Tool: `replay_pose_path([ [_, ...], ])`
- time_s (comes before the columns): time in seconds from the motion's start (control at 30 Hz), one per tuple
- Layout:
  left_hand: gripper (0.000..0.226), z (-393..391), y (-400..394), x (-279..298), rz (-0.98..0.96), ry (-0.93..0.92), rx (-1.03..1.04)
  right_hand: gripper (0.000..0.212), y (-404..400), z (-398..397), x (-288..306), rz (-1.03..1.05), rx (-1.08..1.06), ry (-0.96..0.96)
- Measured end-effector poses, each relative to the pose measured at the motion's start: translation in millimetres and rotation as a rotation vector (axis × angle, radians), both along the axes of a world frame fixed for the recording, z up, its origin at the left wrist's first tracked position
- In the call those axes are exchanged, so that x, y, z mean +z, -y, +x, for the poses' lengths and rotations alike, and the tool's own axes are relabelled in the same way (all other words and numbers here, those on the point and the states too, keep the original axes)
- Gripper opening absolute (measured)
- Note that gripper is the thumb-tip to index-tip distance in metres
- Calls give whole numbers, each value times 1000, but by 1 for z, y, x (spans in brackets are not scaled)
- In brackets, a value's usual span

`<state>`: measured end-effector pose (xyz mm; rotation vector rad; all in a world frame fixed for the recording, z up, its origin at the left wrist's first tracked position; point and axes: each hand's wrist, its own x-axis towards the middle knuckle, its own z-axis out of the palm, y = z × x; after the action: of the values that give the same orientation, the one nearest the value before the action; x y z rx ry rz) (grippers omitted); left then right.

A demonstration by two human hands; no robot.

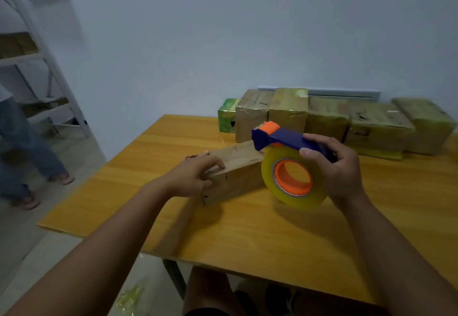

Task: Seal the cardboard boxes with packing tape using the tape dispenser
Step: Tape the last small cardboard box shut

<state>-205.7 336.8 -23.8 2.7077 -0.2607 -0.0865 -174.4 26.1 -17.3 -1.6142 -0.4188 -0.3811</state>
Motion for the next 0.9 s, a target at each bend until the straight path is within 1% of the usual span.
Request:
replay_pose_path([
  [0.17, 40, 19, 60, 4, -52, -25, -120, 43, 48, -20, 18, -23, 67, 21],
  [0.3, 41, 31, 93, 5, -128, -61, -201, 38, 67, -20, 25, -53, 104, 27],
  [0.37, 41, 37, 98, 4, -160, -49, -223, 39, 71, -16, 29, -71, 116, 43],
  [0.5, 39, 44, 82, 2, -134, 59, -198, 39, 71, -6, 35, -87, 125, 63],
  [0.57, 34, 44, 74, 5, -236, 132, -131, 39, 68, -1, 37, -79, 140, 67],
  [0.63, 26, 38, 78, 18, -470, 209, 31, 40, 64, 3, 40, -72, 151, 78],
  [0.67, 25, 35, 84, 26, -606, 209, 133, 40, 62, 5, 41, -65, 159, 81],
  [0.7, 32, 32, 91, 36, -728, 162, 226, 40, 60, 7, 42, -55, 167, 82],
  [0.73, 45, 30, 97, 44, -821, 62, 289, 40, 58, 9, 43, -49, 173, 82],
  [0.8, 70, 27, 103, 55, -957, -195, 305, 40, 56, 13, 44, -51, 176, 82],
  [0.83, 75, 26, 103, 57, -1021, -303, 285, 41, 54, 14, 44, -53, 177, 84],
  [0.87, 74, 25, 103, 58, -1090, -385, 265, 41, 54, 14, 44, -53, 179, 89],
  [0.9, 69, 24, 104, 59, -1158, -440, 250, 41, 53, 15, 44, -53, 180, 95],
])
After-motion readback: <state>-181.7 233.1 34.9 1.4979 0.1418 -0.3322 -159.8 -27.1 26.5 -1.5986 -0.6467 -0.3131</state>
